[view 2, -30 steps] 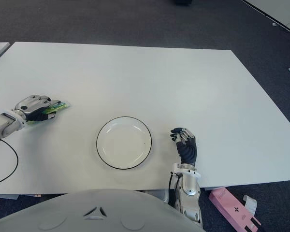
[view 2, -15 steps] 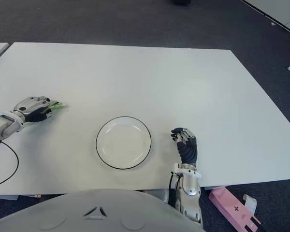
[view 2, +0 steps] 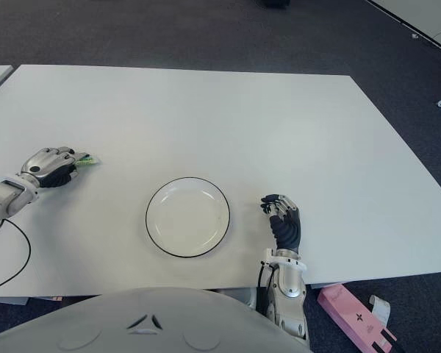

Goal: Put the toothpaste on the table into the plate.

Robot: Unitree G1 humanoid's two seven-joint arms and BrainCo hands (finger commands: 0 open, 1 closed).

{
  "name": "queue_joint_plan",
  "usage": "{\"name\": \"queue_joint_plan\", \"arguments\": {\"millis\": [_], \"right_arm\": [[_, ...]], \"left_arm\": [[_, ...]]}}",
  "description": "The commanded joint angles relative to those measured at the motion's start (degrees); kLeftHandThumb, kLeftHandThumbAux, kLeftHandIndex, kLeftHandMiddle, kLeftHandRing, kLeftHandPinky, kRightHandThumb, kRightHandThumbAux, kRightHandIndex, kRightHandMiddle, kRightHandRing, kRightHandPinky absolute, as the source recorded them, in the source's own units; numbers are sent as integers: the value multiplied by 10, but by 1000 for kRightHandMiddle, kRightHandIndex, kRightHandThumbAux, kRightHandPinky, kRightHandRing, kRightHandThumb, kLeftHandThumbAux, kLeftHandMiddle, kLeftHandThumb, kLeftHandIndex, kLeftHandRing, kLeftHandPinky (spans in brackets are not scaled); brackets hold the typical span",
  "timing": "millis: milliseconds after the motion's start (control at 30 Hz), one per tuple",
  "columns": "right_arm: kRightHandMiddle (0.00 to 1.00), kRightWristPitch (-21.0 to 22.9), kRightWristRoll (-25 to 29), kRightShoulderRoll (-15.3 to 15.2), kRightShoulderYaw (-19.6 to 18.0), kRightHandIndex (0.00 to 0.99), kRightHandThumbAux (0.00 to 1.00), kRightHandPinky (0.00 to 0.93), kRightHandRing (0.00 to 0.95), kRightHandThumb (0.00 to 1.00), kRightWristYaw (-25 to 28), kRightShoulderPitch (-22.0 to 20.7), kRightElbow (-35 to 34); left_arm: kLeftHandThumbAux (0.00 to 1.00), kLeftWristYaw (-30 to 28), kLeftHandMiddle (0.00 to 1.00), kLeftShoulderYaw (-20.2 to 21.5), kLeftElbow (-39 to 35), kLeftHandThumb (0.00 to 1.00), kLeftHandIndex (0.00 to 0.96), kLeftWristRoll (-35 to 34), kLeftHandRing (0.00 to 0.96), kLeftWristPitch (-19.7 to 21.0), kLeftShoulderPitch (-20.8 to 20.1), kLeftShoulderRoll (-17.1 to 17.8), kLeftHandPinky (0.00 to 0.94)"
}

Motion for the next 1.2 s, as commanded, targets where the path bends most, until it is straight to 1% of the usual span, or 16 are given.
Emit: {"name": "queue_joint_plan", "arguments": {"millis": [33, 167, 267, 467, 633, 733, 933, 1133, 1200], "right_arm": [[486, 8, -5, -1, -2, 430, 729, 446, 473, 711, -2, -3, 7], [489, 8, -5, 0, -4, 430, 729, 460, 479, 711, -4, -5, 9], [491, 4, -3, -2, -5, 430, 730, 462, 480, 711, -1, -7, 12], [489, 9, 1, -1, -6, 430, 730, 445, 478, 711, 0, -10, 11], [480, 21, 3, 4, -3, 429, 729, 440, 470, 710, -2, -8, -1], [477, 22, 4, 4, -5, 429, 728, 440, 467, 710, -2, -10, 1], [476, 21, 3, 4, -4, 429, 727, 449, 467, 710, -3, -14, 5], [482, 15, -1, 3, -3, 429, 728, 453, 473, 710, -4, -19, 12], [486, 2, -4, 1, -2, 429, 728, 454, 476, 710, -3, -22, 21]], "left_arm": [[665, 10, 562, -20, 8, 852, 406, 24, 837, 13, 24, -15, 850], [665, 14, 564, -23, 8, 853, 407, 23, 852, 19, 23, -16, 851], [665, 13, 565, -23, 4, 853, 407, 23, 864, 22, 24, -14, 880], [665, 11, 568, -24, 1, 852, 407, 23, 875, 30, 25, -16, 889], [665, 8, 571, -19, -7, 852, 408, 18, 866, 41, 30, -18, 847], [664, 4, 572, -17, -6, 853, 409, 15, 863, 43, 30, -19, 853], [665, -8, 570, -6, -17, 852, 409, 2, 867, 43, 34, -18, 883], [667, -15, 563, 13, -29, 850, 404, -18, 867, 52, 39, -22, 876], [668, -18, 561, 27, -35, 849, 402, -33, 865, 51, 41, -24, 870]]}}
